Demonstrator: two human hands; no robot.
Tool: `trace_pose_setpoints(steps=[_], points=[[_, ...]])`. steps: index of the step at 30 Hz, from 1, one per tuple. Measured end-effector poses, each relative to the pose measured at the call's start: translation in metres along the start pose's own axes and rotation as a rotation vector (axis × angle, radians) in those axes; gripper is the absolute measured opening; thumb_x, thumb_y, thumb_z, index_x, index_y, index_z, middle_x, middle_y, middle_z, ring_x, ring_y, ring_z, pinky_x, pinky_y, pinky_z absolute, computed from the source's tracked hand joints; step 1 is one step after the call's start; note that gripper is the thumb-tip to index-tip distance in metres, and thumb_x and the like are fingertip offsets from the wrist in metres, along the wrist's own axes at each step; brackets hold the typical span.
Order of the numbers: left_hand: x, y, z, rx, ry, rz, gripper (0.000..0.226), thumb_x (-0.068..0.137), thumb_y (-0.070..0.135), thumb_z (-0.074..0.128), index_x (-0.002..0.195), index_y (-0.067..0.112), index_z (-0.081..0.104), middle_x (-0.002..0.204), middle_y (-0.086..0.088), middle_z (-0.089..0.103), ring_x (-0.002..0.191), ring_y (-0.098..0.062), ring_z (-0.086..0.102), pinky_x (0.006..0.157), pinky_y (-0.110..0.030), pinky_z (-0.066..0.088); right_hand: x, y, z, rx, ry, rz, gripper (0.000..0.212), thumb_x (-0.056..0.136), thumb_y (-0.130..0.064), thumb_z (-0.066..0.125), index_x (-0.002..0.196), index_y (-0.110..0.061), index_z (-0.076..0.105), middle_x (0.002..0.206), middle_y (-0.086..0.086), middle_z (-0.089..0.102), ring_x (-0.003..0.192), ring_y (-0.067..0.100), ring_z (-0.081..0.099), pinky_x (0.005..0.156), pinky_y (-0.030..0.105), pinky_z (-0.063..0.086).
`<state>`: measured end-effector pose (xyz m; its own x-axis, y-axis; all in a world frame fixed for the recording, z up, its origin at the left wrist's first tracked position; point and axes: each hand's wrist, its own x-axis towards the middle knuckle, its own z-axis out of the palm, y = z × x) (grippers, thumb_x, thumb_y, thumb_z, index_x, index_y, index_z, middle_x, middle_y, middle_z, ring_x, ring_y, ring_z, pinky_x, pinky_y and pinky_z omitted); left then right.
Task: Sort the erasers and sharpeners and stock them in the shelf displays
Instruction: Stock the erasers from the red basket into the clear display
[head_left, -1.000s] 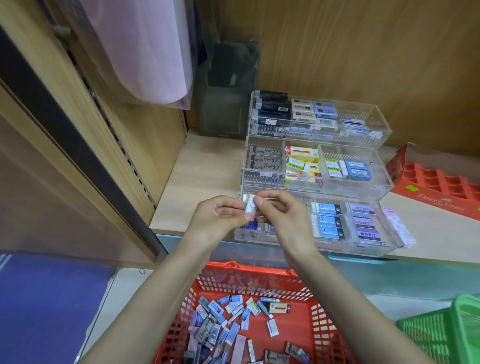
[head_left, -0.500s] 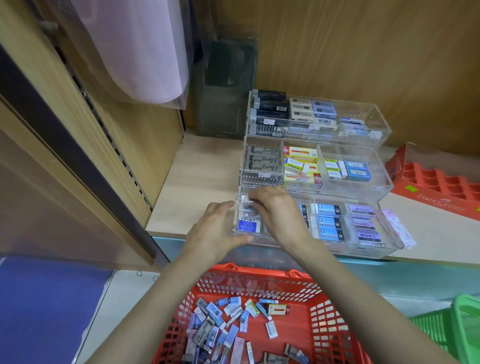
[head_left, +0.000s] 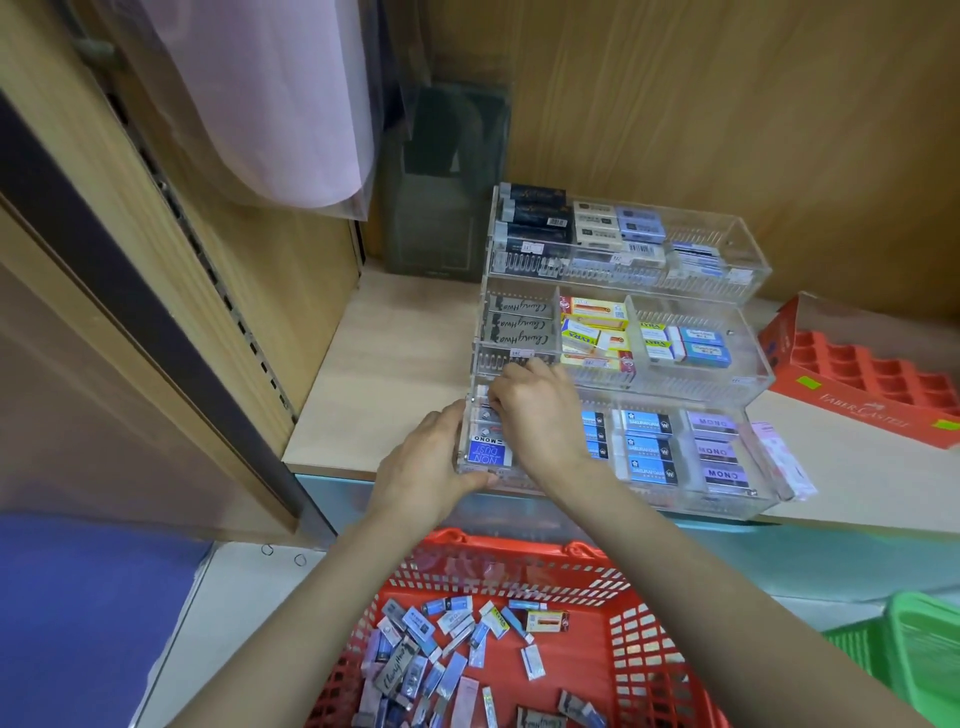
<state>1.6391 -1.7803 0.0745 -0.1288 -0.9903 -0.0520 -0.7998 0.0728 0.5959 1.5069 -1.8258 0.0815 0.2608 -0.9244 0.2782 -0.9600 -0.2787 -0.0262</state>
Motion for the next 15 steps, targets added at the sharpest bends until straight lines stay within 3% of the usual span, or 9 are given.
trace_pose_setpoints(steps=[3, 5, 8, 12, 15], points=[[0.002, 0.0, -0.003, -0.008, -0.054, -0.001, 0.086, 0.069, 0.041, 0.079, 0.14, 0.031, 0.032, 0.127, 0.003, 0.047, 0.116, -0.017, 0.052, 0.089, -0.036, 0.047, -0.009, 0.01, -0.008, 0.215, 0.048, -0.088, 0.011, 0.066, -0.017, 0.07, 0.058, -0.015, 0.064, 0.061, 0.0, 0.062, 0.066, 0.027, 0.056, 0.062, 0.029, 0.048], [0.003, 0.003, -0.005, -0.062, -0.085, 0.038, 0.099, 0.064, 0.043, 0.082, 0.144, 0.031, 0.024, 0.133, 0.002, 0.038, 0.124, -0.018, 0.044, 0.096, -0.039, 0.044, -0.019, 0.022, -0.026, 0.349, 0.171, -0.024, 0.019, 0.083, -0.024, 0.054, 0.075, -0.013, 0.068, 0.072, 0.003, 0.066, 0.073, 0.028, 0.059, 0.062, 0.032, 0.05], [0.006, 0.011, -0.008, -0.103, 0.008, 0.164, 0.101, 0.065, 0.04, 0.082, 0.147, 0.025, 0.024, 0.146, 0.0, 0.026, 0.135, -0.017, 0.032, 0.112, -0.031, 0.029, -0.016, 0.05, -0.055, 0.424, 0.288, 0.177, 0.019, 0.089, -0.023, 0.054, 0.094, -0.011, 0.067, 0.091, 0.005, 0.068, 0.088, 0.028, 0.057, 0.072, 0.033, 0.041], [0.009, 0.021, -0.006, 0.027, 0.172, 0.377, 0.084, 0.077, 0.058, 0.057, 0.146, 0.02, 0.03, 0.154, 0.006, 0.016, 0.141, -0.012, 0.015, 0.112, -0.024, 0.014, 0.017, 0.09, -0.06, 0.216, -0.034, 0.26, 0.03, 0.09, -0.027, 0.059, 0.116, -0.012, 0.062, 0.114, 0.008, 0.065, 0.112, 0.03, 0.045, 0.091, 0.036, 0.037], [0.019, 0.022, -0.002, 0.071, 0.212, 0.427, 0.075, 0.082, 0.061, 0.04, 0.145, 0.022, 0.033, 0.153, 0.008, 0.019, 0.142, -0.012, 0.012, 0.112, -0.03, 0.015, 0.031, 0.092, -0.05, 0.148, -0.163, 0.271, 0.028, 0.088, -0.035, 0.061, 0.109, -0.017, 0.065, 0.107, 0.006, 0.068, 0.111, 0.029, 0.045, 0.085, 0.036, 0.035]])
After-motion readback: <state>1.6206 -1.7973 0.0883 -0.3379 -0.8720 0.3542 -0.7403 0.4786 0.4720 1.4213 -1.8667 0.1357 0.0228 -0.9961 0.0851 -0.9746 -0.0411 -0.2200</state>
